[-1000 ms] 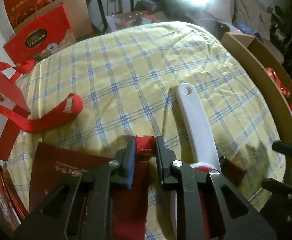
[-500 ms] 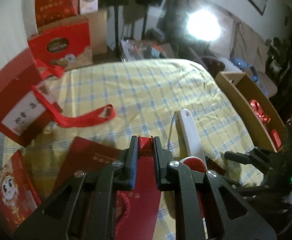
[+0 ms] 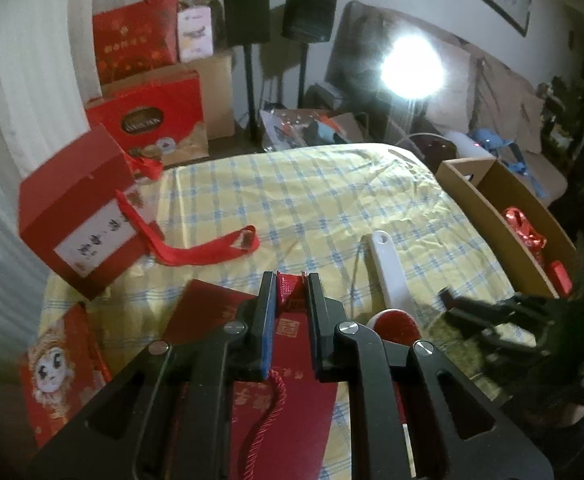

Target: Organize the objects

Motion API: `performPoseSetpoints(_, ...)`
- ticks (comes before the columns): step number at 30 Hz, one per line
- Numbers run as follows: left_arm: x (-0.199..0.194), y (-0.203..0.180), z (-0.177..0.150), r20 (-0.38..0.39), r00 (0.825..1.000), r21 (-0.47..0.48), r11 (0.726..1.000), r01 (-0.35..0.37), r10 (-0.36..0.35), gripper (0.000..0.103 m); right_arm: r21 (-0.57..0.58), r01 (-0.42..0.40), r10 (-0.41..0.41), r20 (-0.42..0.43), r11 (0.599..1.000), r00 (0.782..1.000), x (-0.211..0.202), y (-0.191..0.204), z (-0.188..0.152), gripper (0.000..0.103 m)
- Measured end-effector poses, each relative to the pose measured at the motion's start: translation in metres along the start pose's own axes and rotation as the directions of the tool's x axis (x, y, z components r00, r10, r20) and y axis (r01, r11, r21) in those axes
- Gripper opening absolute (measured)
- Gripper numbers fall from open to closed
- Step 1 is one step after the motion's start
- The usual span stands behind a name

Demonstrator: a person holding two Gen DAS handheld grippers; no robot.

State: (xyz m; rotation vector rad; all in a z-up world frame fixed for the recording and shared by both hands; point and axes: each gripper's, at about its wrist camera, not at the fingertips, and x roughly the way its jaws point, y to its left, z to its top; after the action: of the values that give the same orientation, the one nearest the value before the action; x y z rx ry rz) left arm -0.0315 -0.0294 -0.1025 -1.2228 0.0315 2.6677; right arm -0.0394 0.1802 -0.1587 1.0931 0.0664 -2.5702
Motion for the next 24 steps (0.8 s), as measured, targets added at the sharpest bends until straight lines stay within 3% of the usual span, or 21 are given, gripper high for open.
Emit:
performPoseSetpoints(8,-0.014,0.001,0.000,0.019,1.000,-0.022,1.000,-0.018,0.018,0.013,0.039,-0.022,0.018,0.098,0.999,0.995,-0.036,-0.004,0.017,0.017)
performPoseSetpoints(13,-0.023,0.004,0.000,0.027,0.999,-0.041,0.998,-0.042,0.043,0.013,0.038,0.016,-0.022,0.172,0.999,0.985,-0.055,0.000,0.025,0.017)
performPoseSetpoints(17,-0.036,0.009,-0.003,0.057,0.997,-0.063,0.997,-0.050,0.053,0.013,-0.005,0.052,-0.049,0.224,0.999,0.973,-0.070,0.002,0.033,0.017)
performPoseSetpoints(24,-0.055,0.021,-0.007,0.097,0.988,-0.109,0.988,-0.105,0.116,0.013,-0.061,0.029,-0.010,0.296,0.998,0.955,-0.102,0.007,0.042,0.017)
